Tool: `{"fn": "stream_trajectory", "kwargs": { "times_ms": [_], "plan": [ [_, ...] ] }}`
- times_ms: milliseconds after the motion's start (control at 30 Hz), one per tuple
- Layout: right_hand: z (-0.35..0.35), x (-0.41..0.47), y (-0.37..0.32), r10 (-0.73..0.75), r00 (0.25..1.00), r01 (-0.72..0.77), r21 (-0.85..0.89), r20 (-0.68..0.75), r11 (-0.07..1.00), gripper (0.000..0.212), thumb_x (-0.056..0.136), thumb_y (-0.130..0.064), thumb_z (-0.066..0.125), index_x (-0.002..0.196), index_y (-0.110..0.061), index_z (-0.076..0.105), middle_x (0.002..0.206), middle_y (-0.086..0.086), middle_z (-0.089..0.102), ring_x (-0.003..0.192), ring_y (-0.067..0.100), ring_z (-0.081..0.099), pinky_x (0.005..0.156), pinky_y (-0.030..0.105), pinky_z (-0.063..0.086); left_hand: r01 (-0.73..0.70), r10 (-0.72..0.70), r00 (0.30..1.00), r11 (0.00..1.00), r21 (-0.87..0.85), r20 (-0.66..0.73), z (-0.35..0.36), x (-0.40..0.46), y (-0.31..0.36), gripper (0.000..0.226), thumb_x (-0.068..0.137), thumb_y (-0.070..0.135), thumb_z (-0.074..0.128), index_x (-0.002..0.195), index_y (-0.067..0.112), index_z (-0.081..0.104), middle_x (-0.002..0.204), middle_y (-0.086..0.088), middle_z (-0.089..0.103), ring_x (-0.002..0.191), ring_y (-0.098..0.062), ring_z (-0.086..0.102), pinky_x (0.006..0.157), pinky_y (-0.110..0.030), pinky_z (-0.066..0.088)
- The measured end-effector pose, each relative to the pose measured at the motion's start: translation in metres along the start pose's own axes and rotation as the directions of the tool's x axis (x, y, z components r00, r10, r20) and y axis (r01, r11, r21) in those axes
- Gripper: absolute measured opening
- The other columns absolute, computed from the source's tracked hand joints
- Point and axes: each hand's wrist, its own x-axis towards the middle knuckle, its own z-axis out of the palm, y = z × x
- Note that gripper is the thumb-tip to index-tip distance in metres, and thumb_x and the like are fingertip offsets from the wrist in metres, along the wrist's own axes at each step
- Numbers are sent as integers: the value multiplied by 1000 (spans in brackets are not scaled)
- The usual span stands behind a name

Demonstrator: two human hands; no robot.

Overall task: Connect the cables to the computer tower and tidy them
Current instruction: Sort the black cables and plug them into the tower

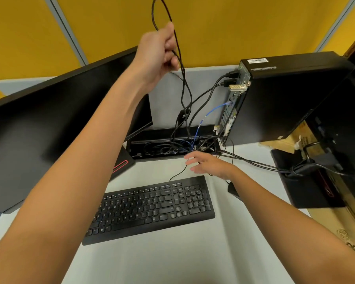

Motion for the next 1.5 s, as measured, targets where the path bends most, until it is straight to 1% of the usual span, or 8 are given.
{"fn": "stream_trajectory", "kwargs": {
  "times_ms": [133,400,567,733,967,1167,1300,1500],
  "plan": [
    [1,7,-33,-106,981,127,128,-163,984,56,89,-10,63,138,-27,42,132,-1,49,117,16,55,95,30,46,197,-203,972,978,66,116,-4,-6,-20,47,103,30,35,57,20,34,42,6,28,45,-12,37,54,-24,42],
    [-28,-20,-123,-149,928,225,196,-341,954,25,79,4,40,85,-6,62,82,3,58,71,10,50,63,18,39,332,-505,834,779,532,220,-26,-21,-54,46,102,33,39,58,19,38,50,1,27,50,-14,44,65,-28,44],
    [-40,-33,-148,-224,952,304,745,-210,594,37,92,-21,36,114,-8,64,107,7,67,97,16,61,88,29,45,341,-652,718,634,694,243,-23,-32,-84,46,102,33,39,60,16,39,45,2,29,50,-17,46,66,-29,48],
    [-50,-44,-185,-146,914,398,762,-379,511,35,105,-26,30,88,-9,56,61,-1,47,53,11,46,52,23,48,341,-733,677,387,857,61,-39,-52,-139,36,102,31,38,80,4,50,54,0,40,40,-9,49,70,-29,52],
    [-65,-72,-210,-266,829,432,260,-492,864,32,105,-24,29,79,-16,47,50,-7,34,41,7,22,37,20,18,281,-938,333,192,940,93,-68,-67,-155,30,97,9,48,126,14,52,113,-8,63,99,-16,63,91,-33,52],
    [-56,-103,-225,-422,835,343,-265,-352,901,39,102,-30,38,65,-19,45,44,-11,31,38,7,22,38,20,18,-41,-291,909,652,757,300,-27,-19,-35,67,89,17,64,143,32,29,127,0,47,112,-14,53,89,-24,44],
    [-50,-118,-237,-570,728,411,-421,-382,808,44,98,-31,47,57,-17,42,37,-13,40,36,8,34,44,24,29,-248,-44,876,814,526,480,26,-24,-10,3,96,18,55,94,19,56,90,16,62,83,9,57,73,-8,43],
    [-72,-99,-192,-567,543,434,-371,-620,821,47,85,-11,56,48,-22,29,40,-14,22,38,5,18,45,24,16,-105,-72,967,764,636,246,-5,3,-47,45,101,35,42,61,14,39,56,-8,48,62,-8,68,67,-27,41]
  ]
}}
